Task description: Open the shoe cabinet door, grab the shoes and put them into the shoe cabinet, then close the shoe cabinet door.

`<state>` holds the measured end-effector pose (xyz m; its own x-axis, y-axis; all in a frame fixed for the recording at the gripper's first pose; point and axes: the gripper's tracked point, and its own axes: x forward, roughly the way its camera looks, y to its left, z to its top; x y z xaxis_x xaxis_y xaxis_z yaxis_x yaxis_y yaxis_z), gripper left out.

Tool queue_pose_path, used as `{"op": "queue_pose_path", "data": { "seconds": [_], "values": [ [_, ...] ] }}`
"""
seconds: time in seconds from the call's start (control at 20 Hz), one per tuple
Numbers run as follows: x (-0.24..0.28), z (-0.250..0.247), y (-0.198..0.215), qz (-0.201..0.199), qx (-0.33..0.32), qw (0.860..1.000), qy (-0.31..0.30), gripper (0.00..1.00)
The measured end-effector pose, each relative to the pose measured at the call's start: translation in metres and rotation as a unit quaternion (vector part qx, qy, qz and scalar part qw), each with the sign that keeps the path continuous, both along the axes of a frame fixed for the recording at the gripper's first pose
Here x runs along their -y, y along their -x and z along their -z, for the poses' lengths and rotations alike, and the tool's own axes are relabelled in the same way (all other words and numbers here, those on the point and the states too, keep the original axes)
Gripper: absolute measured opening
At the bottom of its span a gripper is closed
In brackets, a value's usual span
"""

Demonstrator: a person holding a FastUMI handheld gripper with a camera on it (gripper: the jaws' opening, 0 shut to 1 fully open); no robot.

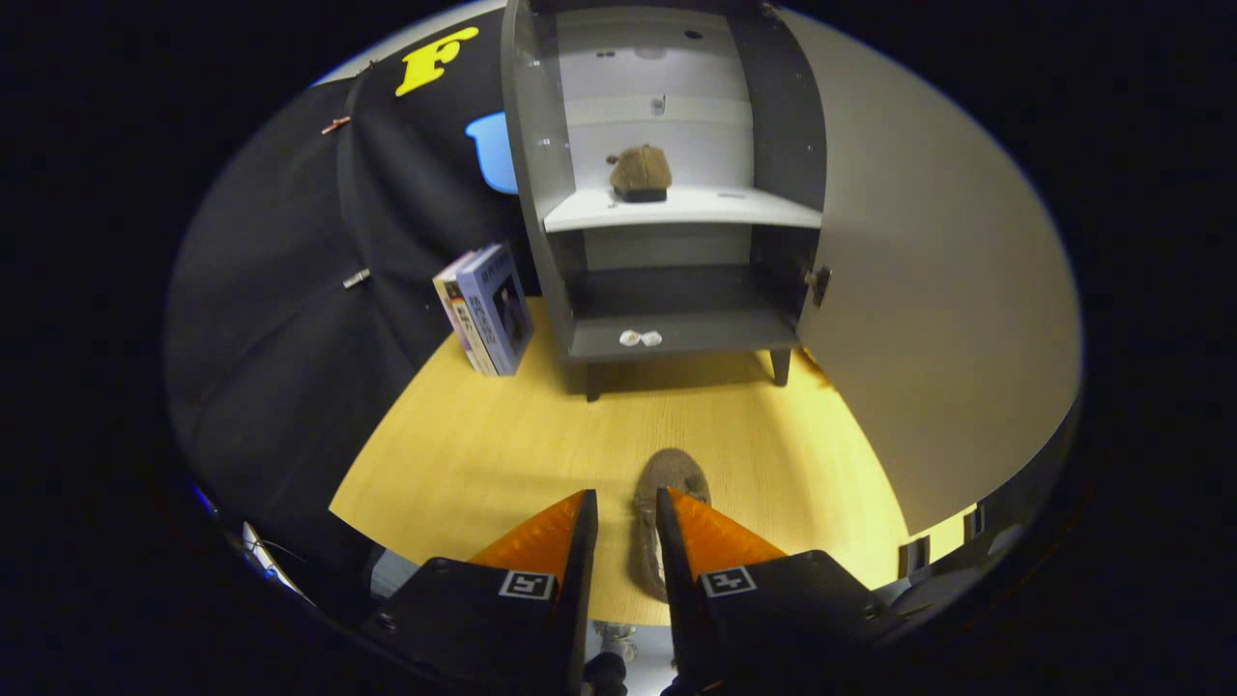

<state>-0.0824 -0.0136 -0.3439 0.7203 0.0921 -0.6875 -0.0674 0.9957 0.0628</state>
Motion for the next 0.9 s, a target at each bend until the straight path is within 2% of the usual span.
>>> {"op": "queue_pose_path", "data": {
  "seconds": [0.15,0.35,0.55,0.9],
  "values": [
    [0.002,0.048,0.006,0.019,-0.043,0.999,0.004,0.4],
    [0.005,0.102,0.012,0.025,-0.084,0.996,0.02,0.4],
    [0.016,0.138,0.007,0.037,-0.091,0.994,0.038,0.4],
    [0.017,0.183,-0.001,0.025,-0.107,0.993,0.032,0.4]
  ]
}}
